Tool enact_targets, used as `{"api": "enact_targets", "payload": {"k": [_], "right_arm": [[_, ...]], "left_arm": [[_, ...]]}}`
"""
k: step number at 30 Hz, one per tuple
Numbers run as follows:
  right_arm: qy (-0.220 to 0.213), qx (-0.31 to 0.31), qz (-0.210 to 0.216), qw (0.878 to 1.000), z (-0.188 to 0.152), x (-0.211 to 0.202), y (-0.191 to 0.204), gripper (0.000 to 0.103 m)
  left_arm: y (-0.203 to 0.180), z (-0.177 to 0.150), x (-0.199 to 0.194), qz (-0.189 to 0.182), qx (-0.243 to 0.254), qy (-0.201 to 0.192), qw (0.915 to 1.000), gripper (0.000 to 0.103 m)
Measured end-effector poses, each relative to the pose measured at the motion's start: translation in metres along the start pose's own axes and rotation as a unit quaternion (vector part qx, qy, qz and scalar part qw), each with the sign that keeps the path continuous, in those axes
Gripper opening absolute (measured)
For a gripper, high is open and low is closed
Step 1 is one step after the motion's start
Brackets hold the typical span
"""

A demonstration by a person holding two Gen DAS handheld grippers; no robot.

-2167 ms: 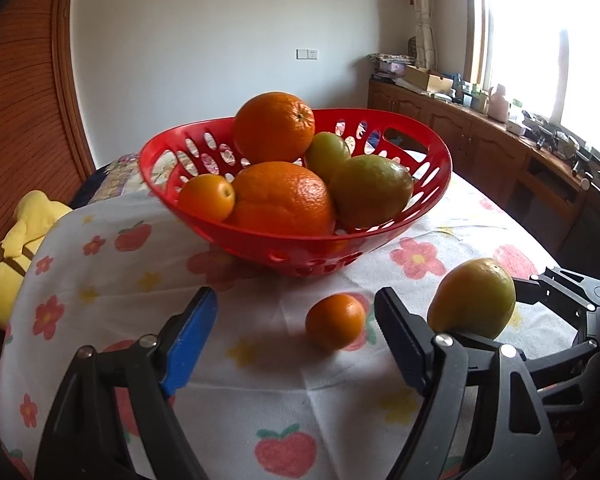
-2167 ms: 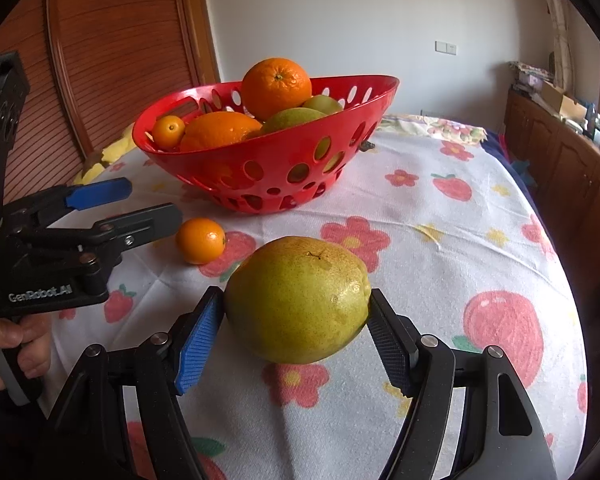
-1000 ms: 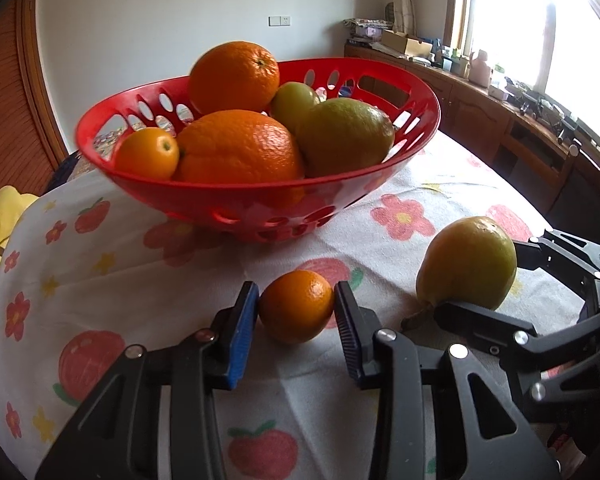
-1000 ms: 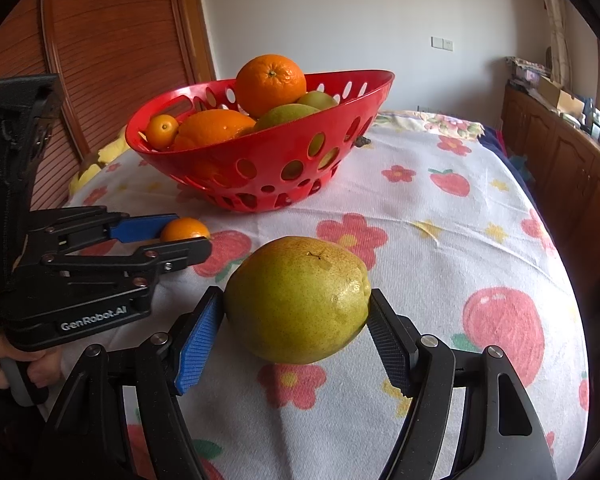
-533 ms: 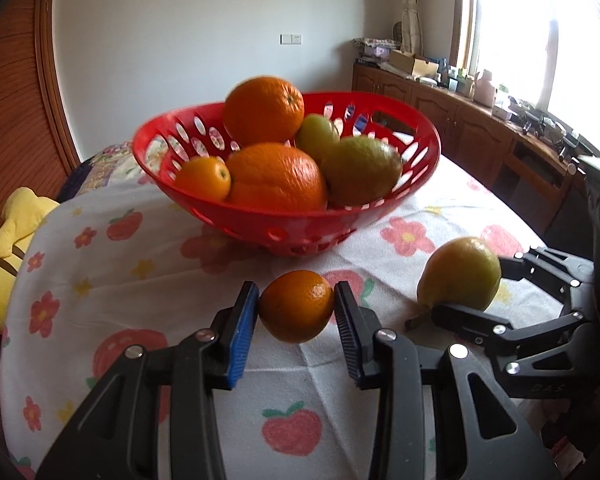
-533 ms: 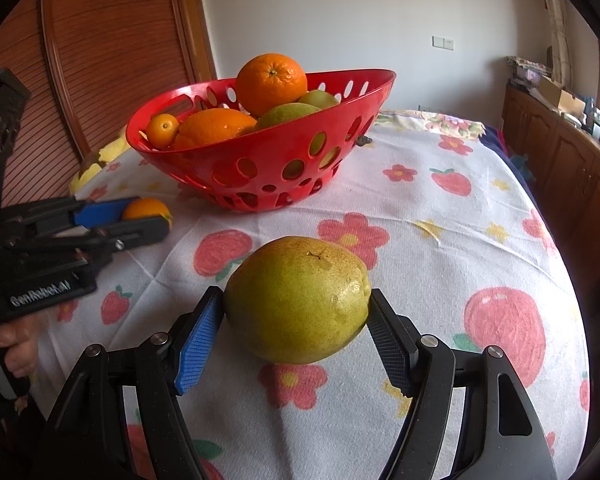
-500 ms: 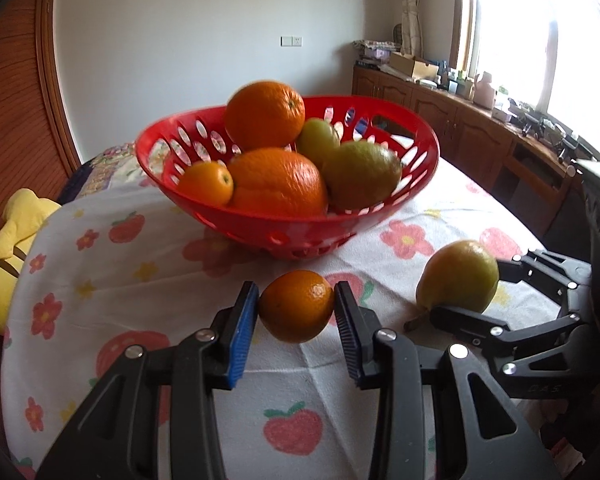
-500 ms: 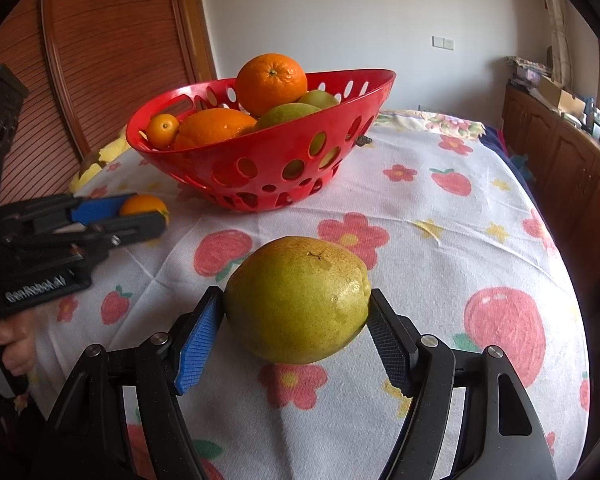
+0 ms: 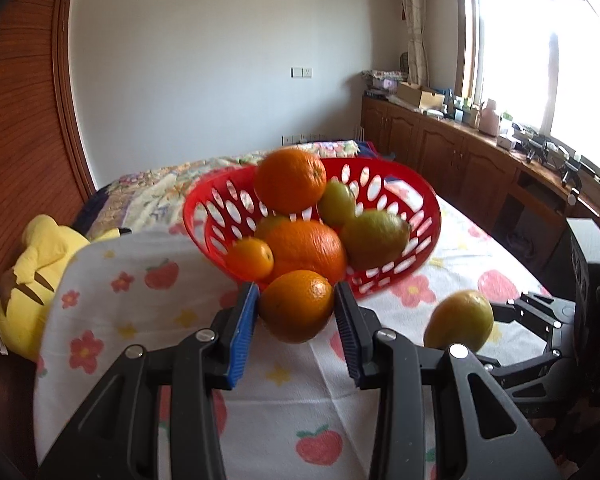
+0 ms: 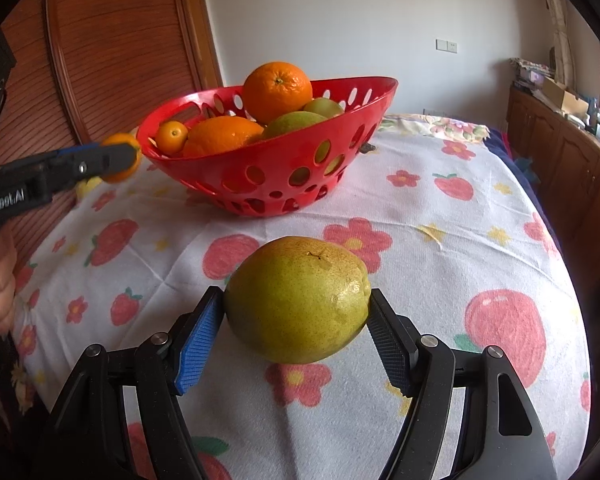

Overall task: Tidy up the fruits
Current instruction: 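Lift and carry the tangerine over the basket with left tool while right tool carries the pomelo, then release the tangerine into the basket with left tool while right tool releases the pomelo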

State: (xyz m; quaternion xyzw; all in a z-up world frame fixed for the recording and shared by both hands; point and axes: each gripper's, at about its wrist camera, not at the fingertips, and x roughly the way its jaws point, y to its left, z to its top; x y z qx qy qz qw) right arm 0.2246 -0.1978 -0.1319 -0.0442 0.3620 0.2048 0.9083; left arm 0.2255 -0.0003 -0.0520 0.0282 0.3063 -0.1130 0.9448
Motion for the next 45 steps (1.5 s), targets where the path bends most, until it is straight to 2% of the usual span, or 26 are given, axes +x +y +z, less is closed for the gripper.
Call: {"api": "enact_targets", "payload": {"k": [4,9,16,25,32,45], "right_arm": [[-0.019,0.0,-0.004,1.0,0.014,-0.014,-0.007,0.073],[-0.056,-0.014,-0.013,0.998,0.047,-0.035,-0.013,0.074],[-0.084,-0.049,-0.019,0.995,0.095,-0.038,-0.012,0.074],[-0.066,-0.057,-0.01,0.996,0.135,0.005,-0.015,0.074],[-0.049,-0.062,-0.009,0.997,0.145,0.032,-0.022,0.074],[-0.031,-0.065,0.008,0.997,0.153,0.061,-0.024,0.074]], "left_arm": [[0.005,0.014,-0.003,0.001,0.004,-0.017,0.9998,0.037],[0.01,0.033,0.004,0.0,0.008,-0.032,0.9995,0.037],[0.013,0.06,0.032,-0.001,0.025,-0.032,0.9991,0.037],[0.026,0.068,0.069,-0.005,0.011,-0.012,0.9999,0.037],[0.031,0.068,0.091,-0.008,0.005,0.002,1.0,0.037],[0.038,0.069,0.098,-0.003,0.003,0.009,0.9999,0.038]]}}
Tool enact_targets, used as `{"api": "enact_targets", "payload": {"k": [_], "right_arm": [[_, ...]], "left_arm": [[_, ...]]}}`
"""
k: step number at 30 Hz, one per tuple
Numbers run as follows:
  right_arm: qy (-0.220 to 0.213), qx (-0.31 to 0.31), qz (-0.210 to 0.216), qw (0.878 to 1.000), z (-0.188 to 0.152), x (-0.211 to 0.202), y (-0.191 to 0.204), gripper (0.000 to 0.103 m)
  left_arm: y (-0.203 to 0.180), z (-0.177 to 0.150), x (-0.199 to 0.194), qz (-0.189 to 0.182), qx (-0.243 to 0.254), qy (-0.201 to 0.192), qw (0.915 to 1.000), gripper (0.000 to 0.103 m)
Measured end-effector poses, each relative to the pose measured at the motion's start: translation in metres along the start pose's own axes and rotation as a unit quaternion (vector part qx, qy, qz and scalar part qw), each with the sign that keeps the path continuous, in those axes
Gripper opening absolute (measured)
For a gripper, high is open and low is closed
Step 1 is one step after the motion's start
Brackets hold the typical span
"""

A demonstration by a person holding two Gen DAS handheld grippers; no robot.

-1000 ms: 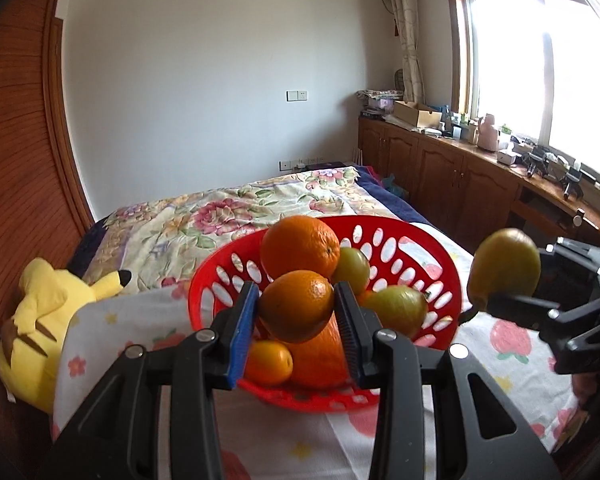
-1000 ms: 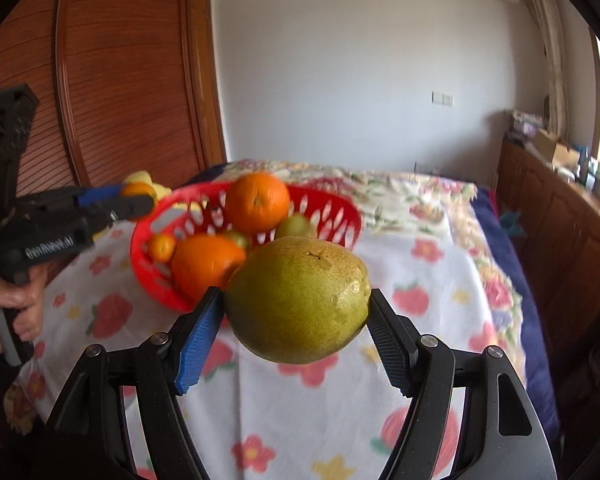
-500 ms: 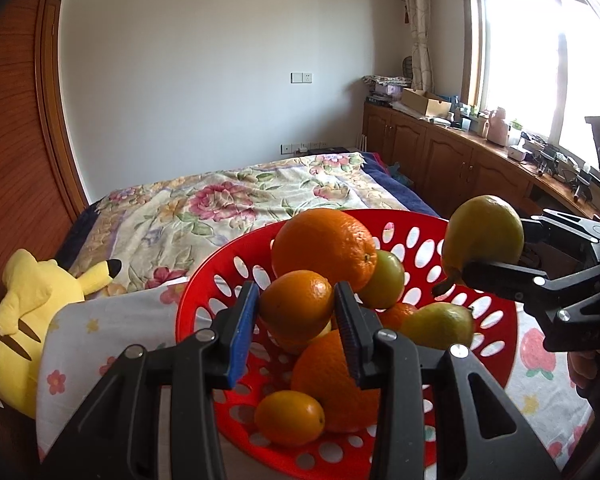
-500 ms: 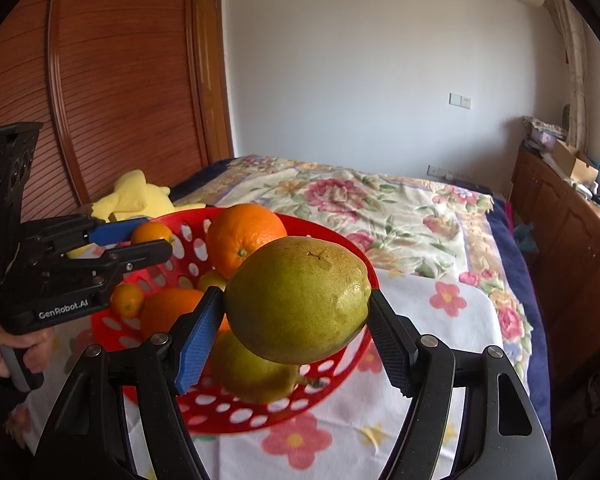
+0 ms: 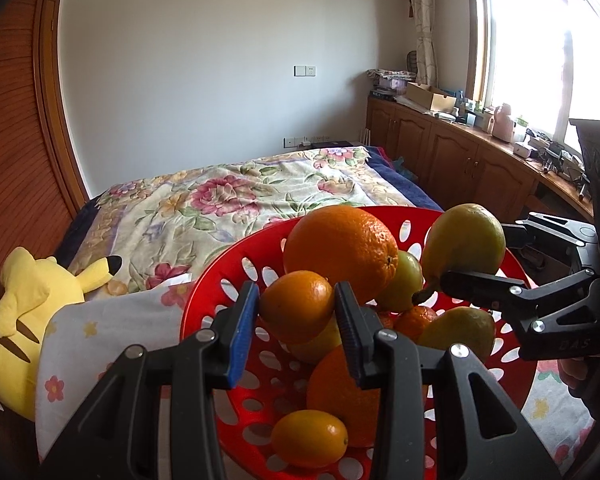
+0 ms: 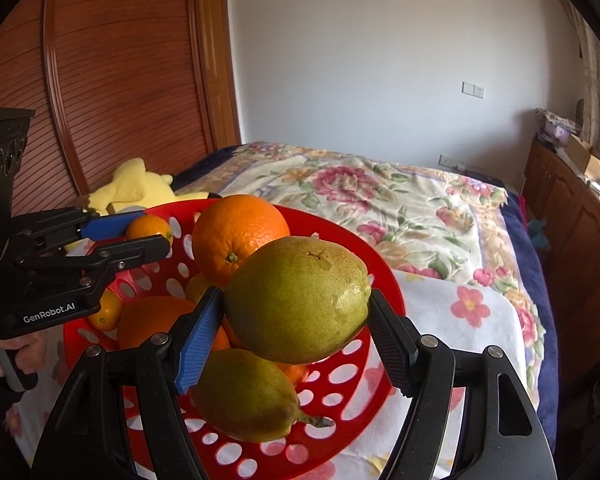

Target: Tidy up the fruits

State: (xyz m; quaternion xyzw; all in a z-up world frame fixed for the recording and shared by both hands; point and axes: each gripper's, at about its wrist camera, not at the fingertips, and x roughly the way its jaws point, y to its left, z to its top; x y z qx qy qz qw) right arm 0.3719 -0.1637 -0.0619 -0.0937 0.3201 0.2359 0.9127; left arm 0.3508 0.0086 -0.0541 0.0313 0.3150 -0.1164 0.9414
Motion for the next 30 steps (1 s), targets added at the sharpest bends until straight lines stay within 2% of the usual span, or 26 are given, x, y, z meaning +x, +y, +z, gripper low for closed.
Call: {"api": "enact_targets", "payload": {"k": [9,19,30], "right_arm": [[0.013,-0.01,-0.015,1.0,-0.008,0.004,0.01,0.075],[-0.019,0.002,-0.025,0.999,-0.009,-0.041,0.02,0.074],[-0.044,0.039,-0.032,0.998,-0.041,-0.087,0.044,0.074]], "left_arm": [[-0.002,-0.007,-0.006,0.011,-0.005,0.008,0.9999,0.047],[-0.011,-0.024,-0.051,0.03,-0.008,-0.003,0.9995,0.055],[-0.017,-0.048,-0.096,0.058,-0.023,-0.016,0.9979,0.078]]}}
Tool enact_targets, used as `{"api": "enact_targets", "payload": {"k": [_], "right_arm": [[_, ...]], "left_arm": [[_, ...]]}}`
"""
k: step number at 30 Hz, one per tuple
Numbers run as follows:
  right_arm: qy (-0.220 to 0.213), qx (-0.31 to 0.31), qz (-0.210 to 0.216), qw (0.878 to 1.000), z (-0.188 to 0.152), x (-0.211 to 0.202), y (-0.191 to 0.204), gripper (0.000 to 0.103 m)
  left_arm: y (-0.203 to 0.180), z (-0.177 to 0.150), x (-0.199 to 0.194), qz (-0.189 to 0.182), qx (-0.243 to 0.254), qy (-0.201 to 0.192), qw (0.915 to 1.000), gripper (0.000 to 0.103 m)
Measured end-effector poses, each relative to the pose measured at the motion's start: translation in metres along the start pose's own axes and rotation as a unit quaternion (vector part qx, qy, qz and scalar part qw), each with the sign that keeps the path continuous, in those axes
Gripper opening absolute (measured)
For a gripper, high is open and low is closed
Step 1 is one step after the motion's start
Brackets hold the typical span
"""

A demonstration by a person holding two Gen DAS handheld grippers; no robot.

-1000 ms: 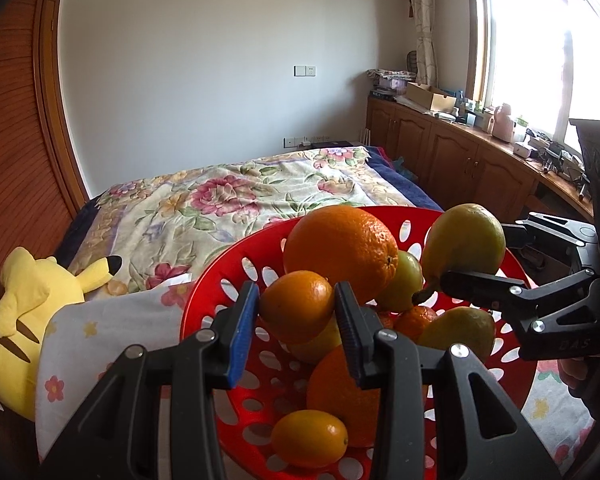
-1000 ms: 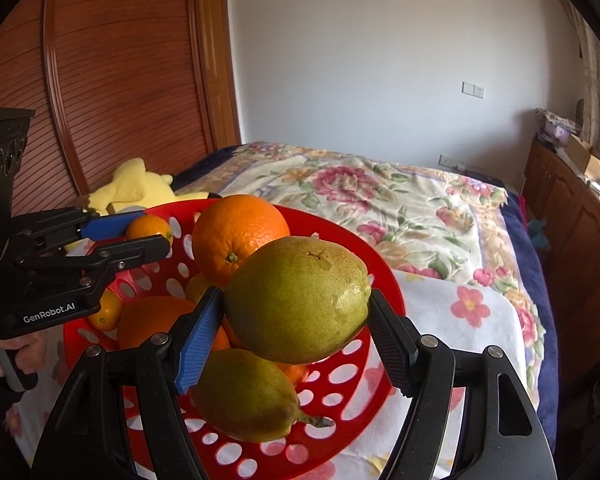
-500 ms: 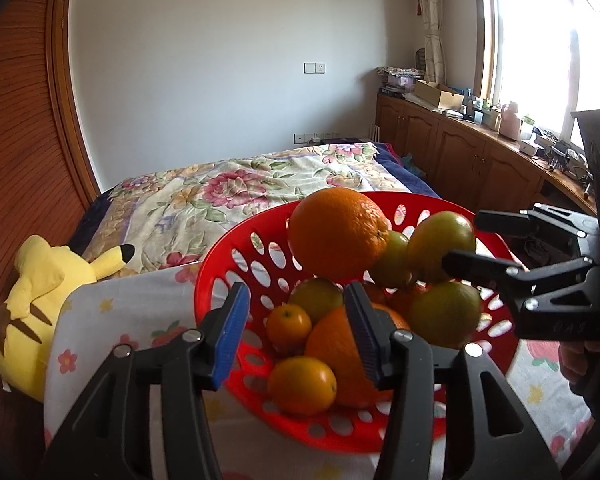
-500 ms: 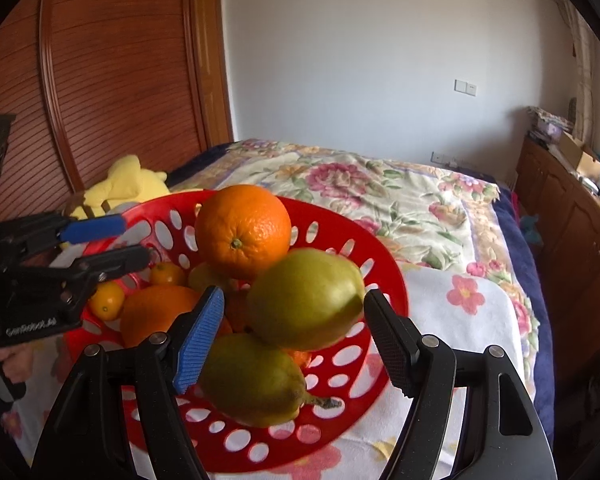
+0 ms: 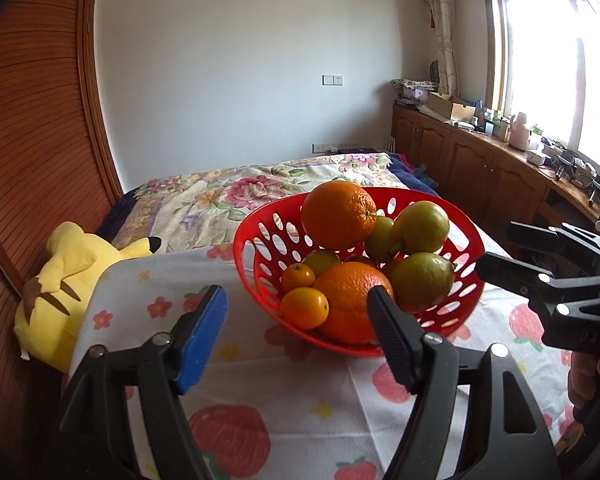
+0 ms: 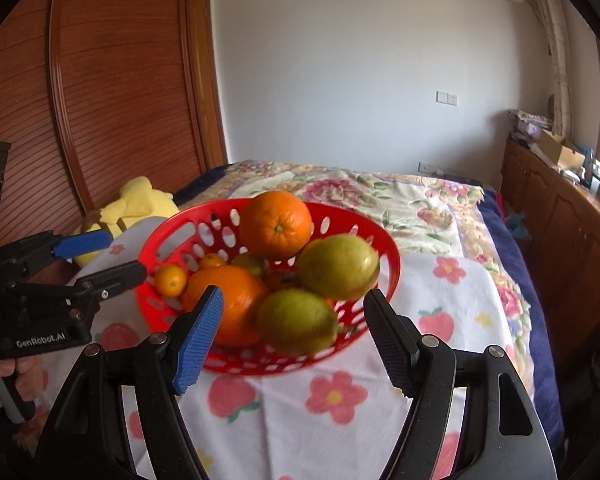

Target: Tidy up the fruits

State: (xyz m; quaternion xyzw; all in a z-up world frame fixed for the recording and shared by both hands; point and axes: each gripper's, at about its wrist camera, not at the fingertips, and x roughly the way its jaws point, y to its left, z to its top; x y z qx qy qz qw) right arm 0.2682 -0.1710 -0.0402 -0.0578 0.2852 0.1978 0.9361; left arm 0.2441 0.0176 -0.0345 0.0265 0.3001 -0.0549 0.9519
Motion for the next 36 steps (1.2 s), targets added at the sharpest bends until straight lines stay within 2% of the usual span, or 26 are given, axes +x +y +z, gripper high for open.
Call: {"api": "enact_targets", "payload": {"k": [4,8,20,24,36], "right_arm": [[-0.01,0.005,-0.006,1.0,-0.006,-0.015,0.006,0.075],[-0.027,0.011,-0.018,0.999,-0.011,-0.034,0.011,0.086],[-0.06,0.014,-0.047,0.997,-0.024,-0.071,0.025,0.093],[-0.069,0.015,-0.052,0.996,-0.029,-0.083,0.032,0.093],[-0.085,0.024,-0.07,0.994,-0.043,-0.134,0.049,0.093]], "left_arm": [[0.0,-0.004,-0.017,0.006,0.0,-0.016,0.9999,0.091],[-0.003,-0.009,-0.034,0.007,0.003,-0.031,0.9995,0.098],[-0.013,-0.024,-0.08,-0.004,-0.017,-0.05,0.9986,0.098],[-0.016,-0.031,-0.098,0.005,-0.007,-0.065,0.9978,0.098],[-0.021,-0.043,-0.157,0.0,-0.012,-0.075,0.9971,0.099]]}}
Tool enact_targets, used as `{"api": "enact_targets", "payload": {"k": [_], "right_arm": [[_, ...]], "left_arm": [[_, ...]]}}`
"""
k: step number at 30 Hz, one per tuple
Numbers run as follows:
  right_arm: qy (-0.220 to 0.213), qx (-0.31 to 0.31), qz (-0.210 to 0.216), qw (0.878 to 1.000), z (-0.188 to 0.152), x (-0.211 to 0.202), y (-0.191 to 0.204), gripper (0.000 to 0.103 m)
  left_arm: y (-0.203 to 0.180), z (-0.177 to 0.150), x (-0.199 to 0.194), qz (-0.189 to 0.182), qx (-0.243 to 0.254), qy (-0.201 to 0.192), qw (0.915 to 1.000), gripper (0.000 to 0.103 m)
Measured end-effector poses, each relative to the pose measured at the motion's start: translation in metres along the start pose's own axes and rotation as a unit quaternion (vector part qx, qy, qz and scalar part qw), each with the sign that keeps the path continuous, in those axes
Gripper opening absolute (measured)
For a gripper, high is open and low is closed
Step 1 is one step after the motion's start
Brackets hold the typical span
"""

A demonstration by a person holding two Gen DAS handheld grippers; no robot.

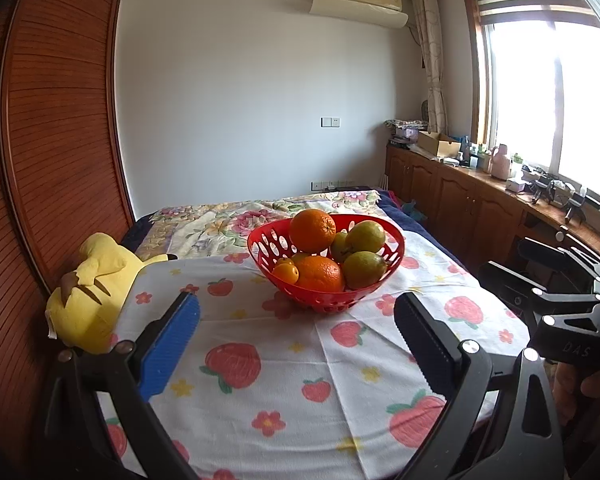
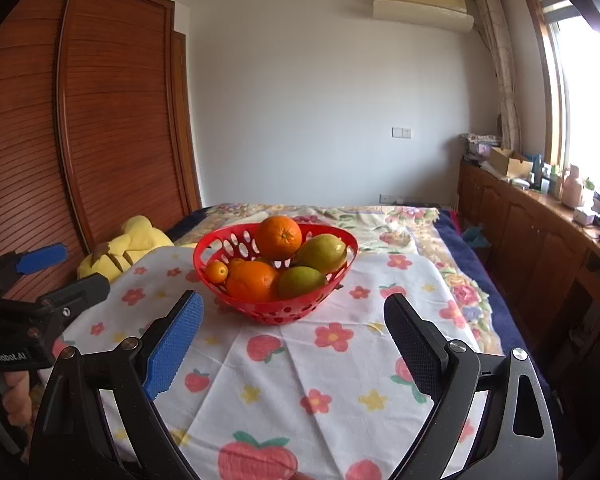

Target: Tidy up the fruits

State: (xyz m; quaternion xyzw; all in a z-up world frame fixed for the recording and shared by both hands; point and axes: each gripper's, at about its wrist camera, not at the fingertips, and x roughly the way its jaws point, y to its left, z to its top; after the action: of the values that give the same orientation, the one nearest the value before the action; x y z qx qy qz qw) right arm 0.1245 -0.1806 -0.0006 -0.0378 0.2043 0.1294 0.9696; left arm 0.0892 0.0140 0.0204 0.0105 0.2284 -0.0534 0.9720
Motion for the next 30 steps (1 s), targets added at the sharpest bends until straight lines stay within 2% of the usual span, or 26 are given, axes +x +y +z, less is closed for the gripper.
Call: {"api": "enact_targets", "payload": {"k": [9,30], "right_arm": [[-0.018,0.002,-0.007,1.0,-0.004,-0.035,0.001,0.093],[-0.022,0.005,-0.005,1.0,-0.008,-0.046,-0.001,0.093]], "left_arm": [[-0.005,-0.001,-0.036,0.002,0.003,-0.021,0.9998,0.099],[-0.005,-0.013,-0.038,0.016,-0.004,-0.016,0.9997,0.099]]}}
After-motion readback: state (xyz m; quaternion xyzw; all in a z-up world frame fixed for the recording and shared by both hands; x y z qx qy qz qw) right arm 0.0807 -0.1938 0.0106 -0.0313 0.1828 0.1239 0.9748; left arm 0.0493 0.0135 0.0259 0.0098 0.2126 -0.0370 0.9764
